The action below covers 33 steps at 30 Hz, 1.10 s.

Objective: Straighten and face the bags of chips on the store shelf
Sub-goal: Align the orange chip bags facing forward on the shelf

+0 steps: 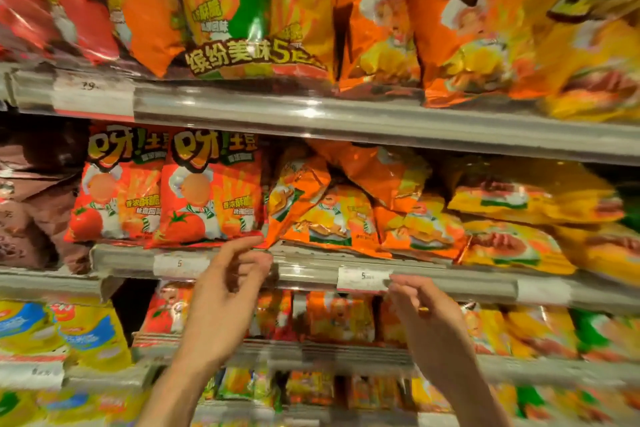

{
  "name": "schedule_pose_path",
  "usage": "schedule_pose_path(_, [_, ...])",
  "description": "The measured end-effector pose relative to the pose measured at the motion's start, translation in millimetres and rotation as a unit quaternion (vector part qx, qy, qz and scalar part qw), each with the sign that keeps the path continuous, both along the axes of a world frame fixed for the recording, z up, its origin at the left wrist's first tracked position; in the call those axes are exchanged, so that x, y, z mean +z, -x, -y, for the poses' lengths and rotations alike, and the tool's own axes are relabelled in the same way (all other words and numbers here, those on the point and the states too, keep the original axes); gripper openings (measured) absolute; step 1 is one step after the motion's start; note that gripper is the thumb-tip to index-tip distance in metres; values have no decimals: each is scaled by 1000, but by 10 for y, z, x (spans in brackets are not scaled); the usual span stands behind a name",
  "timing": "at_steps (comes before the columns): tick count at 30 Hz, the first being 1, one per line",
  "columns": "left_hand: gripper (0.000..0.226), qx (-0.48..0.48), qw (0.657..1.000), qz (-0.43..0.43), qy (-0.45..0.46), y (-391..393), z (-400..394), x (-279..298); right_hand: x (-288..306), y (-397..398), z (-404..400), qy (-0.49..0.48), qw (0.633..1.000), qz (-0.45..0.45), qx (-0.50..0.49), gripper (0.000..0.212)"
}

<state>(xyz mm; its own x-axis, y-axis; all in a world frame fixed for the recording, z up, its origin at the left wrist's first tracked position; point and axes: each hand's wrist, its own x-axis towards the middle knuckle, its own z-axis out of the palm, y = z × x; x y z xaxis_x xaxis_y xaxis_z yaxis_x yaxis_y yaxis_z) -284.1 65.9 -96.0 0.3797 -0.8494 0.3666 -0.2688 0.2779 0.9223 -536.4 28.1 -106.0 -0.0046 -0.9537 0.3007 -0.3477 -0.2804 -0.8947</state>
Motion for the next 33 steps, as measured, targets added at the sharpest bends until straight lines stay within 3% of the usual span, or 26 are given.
schedule_pose_path(6, [19,27,998,59,-2,305,126,180,96,222,245,65,988,-137,-14,16])
schedule_pose_path(9, [23,39,995,93,7,248,262,276,282,145,314,180,962,-201,-52,31])
schedule_pose_path(12, [33,45,987,152,14,122,460,348,527,12,384,155,974,-164,-34,16])
schedule_pose_path(16, [58,51,971,234,22,87,736,426,842,-117,693,248,917,-300,-84,34])
schedule_pose_path(19, [76,49,957,285,9,81,939,443,1063,-224,982,138,884,-430,-125,51])
schedule_pose_path(22, [84,44,950,307,-30,84,1096,450,1140,-235,1216,67,866,-485,-102,56])
schedule_pose_path(27, [93,61,940,335,-19,73,1292,423,1068,-261,1285,76,871,-474,-105,51])
schedule_pose_path(33, [76,74,938,338,7,139,1365,412,1033,-240,1276,93,856,-481,-166,42])
